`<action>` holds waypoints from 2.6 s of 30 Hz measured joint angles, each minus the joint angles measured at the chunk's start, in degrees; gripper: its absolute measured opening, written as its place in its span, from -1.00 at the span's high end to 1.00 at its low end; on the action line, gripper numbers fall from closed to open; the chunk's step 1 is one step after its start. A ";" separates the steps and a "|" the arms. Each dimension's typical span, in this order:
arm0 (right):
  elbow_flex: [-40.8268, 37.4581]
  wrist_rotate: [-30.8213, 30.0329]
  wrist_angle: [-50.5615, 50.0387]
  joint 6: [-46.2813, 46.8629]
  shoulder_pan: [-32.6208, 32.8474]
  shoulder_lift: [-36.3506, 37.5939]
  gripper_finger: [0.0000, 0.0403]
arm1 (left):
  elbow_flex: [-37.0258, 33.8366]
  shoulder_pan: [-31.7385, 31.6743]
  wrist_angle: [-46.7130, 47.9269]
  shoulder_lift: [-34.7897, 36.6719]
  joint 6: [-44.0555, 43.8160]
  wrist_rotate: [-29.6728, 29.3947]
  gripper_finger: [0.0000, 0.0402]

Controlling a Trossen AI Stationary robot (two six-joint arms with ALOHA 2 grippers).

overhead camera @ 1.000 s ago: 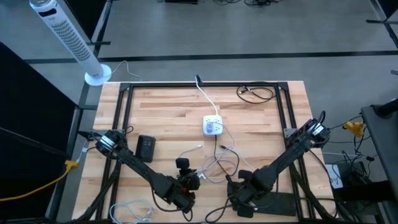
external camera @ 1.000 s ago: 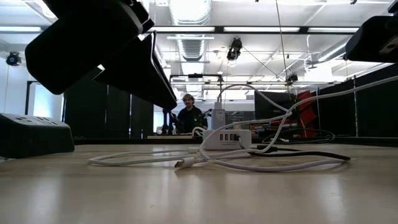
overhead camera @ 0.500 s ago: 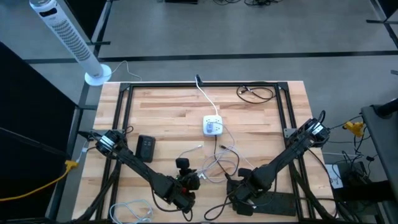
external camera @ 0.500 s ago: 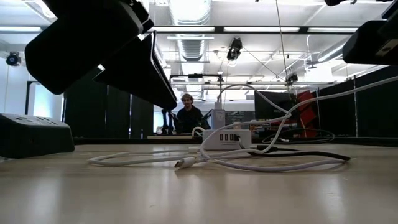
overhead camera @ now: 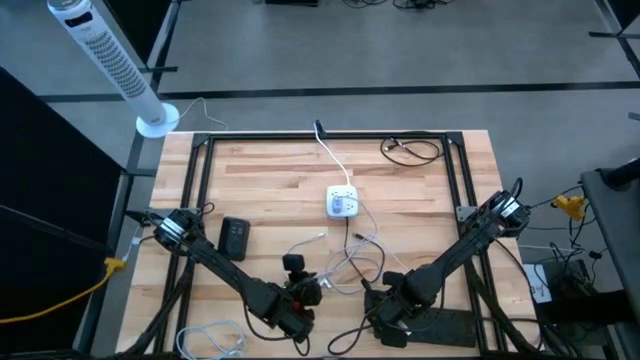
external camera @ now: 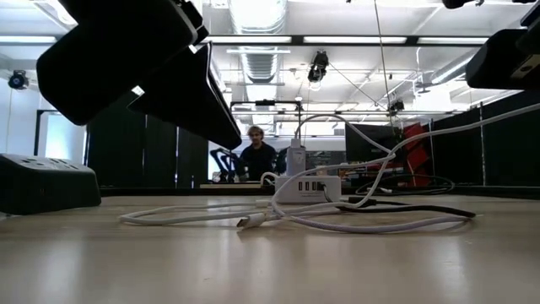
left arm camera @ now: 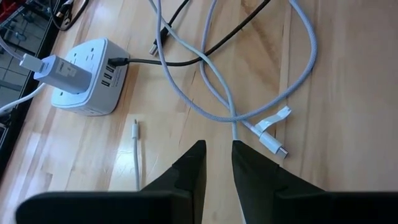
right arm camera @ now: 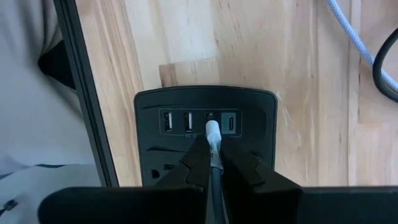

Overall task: Insert USB
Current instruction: Insert the white charger cable into the bottom black outlet extension, then insert the light blue charger cable into the center black outlet extension

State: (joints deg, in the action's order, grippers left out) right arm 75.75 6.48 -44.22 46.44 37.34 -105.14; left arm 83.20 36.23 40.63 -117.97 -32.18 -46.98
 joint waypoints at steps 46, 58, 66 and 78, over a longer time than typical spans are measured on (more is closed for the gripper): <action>-1.16 -0.66 4.99 -4.62 1.81 -6.25 0.95 | 0.00 0.11 -0.79 -0.02 -0.13 1.60 0.69; 2.17 -1.43 3.18 -11.40 2.01 -5.74 0.31 | 0.00 0.17 -0.11 -0.02 -0.73 1.66 0.68; 8.91 -7.78 -5.40 -12.83 3.12 -2.44 -0.03 | 0.00 0.42 0.73 1.27 -7.27 1.66 0.68; 11.89 -35.12 -14.89 -12.04 11.45 4.71 0.19 | 0.00 3.65 9.67 2.88 -19.78 1.60 0.69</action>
State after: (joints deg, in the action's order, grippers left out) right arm 87.64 -28.64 -59.11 34.39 48.79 -100.43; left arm 83.20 39.88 50.30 -115.09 -51.97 -45.38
